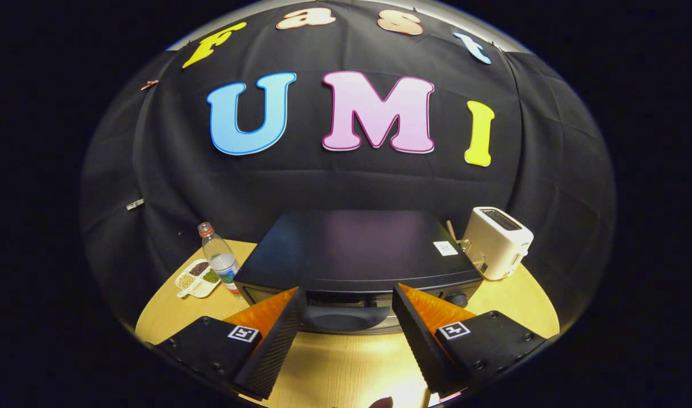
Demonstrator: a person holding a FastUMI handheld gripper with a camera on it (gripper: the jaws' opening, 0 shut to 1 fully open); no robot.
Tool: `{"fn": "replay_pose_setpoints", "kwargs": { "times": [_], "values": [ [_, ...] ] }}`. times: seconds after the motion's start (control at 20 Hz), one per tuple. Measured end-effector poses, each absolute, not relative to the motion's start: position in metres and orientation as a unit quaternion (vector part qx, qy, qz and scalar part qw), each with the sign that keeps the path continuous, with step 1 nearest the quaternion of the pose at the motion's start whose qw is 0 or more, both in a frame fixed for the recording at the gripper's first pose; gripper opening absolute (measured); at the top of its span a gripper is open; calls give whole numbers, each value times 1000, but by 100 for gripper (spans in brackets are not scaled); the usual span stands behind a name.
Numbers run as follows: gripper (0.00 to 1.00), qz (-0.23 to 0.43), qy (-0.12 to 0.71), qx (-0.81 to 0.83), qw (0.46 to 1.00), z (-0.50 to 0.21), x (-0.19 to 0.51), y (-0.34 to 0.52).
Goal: Open the toaster oven, put the food inside, and close the toaster oven door.
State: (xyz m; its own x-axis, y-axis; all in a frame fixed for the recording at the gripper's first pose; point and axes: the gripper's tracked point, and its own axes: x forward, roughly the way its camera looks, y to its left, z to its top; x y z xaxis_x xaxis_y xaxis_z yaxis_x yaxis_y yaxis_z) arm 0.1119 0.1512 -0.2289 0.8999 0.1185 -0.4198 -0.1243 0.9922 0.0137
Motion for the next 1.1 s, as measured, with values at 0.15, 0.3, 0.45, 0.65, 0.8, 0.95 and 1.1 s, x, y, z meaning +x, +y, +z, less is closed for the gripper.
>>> {"fn": "replay_pose_setpoints", "kwargs": {
  "times": [0.15, 0.3, 0.45, 0.65, 0.8, 0.95, 1.1],
  "values": [
    [98, 57, 230, -4, 972, -247, 123, 154],
    [99, 49, 233, 3, 971, -254, 128, 156],
    [99, 49, 227, -6, 973, -256, 124, 158],
    [99, 51, 231, 6, 971, -264, 93, 152],
    [98, 55, 238, 7, 970, -280, 60, 148],
    [99, 56, 264, -4, 963, -309, 29, 142],
    [99, 61, 291, -19, 954, -337, 5, 138]
  ]
}}
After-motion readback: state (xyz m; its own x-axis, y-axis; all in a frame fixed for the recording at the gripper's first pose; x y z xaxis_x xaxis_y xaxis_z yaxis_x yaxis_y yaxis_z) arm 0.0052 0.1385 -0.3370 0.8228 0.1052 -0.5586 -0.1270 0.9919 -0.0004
